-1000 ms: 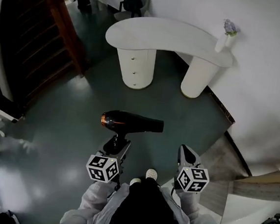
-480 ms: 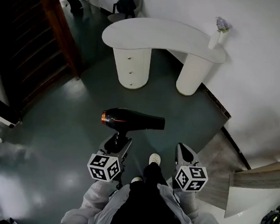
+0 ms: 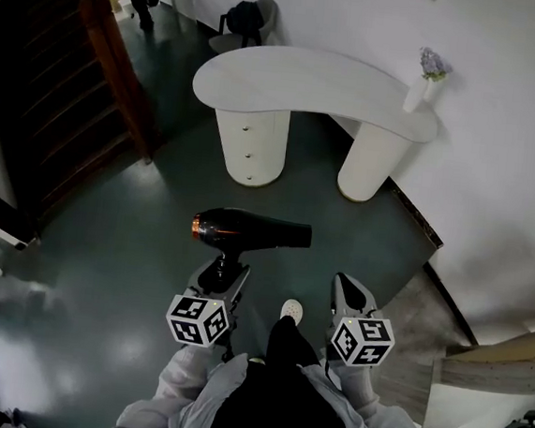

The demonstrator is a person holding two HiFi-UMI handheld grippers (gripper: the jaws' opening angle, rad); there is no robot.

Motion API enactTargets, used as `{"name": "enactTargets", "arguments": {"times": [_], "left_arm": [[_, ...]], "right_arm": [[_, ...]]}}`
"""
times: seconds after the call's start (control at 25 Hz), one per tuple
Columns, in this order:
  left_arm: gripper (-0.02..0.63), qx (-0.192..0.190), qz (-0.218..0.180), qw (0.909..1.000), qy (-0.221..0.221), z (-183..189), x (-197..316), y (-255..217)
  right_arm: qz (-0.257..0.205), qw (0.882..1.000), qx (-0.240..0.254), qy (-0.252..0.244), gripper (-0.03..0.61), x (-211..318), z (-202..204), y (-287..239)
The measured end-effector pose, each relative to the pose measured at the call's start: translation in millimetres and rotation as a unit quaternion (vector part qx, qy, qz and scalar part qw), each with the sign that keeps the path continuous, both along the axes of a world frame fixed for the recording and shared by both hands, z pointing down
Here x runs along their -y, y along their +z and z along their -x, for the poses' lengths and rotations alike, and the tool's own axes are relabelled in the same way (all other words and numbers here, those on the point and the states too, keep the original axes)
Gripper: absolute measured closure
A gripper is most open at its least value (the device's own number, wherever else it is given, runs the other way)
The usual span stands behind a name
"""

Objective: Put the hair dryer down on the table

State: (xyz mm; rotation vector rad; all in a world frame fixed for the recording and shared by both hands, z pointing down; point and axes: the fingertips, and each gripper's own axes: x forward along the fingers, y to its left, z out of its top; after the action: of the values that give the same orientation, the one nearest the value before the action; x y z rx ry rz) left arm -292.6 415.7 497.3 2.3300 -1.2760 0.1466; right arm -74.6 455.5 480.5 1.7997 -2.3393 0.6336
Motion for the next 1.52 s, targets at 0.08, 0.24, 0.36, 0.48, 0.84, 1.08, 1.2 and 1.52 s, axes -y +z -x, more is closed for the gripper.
{"name": "enactTargets", "arguments": {"times": [0.08,0.24,0.36,0.48,0.84,1.08,1.2,1.52], "left_arm": [[0.333,-0.001,-0.003,1.0,-0.003,-10.9,25.9,-3.1],[0.332,-0.005,-0.011,0.9999,-0.007,-39.1,79.1,-10.6],[0.333,-0.008,-0.019,0.9997,-0.013,-57.4,114.2,-14.9],[0.333,-0.008,-0.028,0.9994,-0.021,-71.0,138.8,-17.0],[0.333,-0.018,-0.013,0.999,-0.039,-81.4,186.1,-7.8],[0.333,-0.02,0.004,0.9993,-0.03,-103.0,239.7,6.3],[0.333,-0.024,0.009,0.9994,-0.024,-116.7,283.7,7.5],[0.333,-0.033,0.006,0.9994,0.006,-148.3,434.0,-11.5]], "right_arm": [[-0.004,1.0,-0.001,-0.009,0.569,23.4,-8.5,-3.4],[-0.007,1.0,-0.009,-0.023,0.569,72.4,-32.7,-6.9],[-0.017,0.999,-0.009,-0.027,0.568,109.8,-52.6,-12.6],[-0.026,0.999,-0.01,-0.033,0.568,139.3,-70.9,-15.8],[0.007,0.999,0.002,-0.034,0.568,179.2,-92.8,15.4],[0.017,0.999,0.002,-0.029,0.568,228.0,-108.1,24.2],[0.018,1.0,0.002,-0.023,0.568,268.9,-119.0,21.7],[0.007,1.0,-0.008,0.0,0.569,408.1,-146.6,-6.6]]}}
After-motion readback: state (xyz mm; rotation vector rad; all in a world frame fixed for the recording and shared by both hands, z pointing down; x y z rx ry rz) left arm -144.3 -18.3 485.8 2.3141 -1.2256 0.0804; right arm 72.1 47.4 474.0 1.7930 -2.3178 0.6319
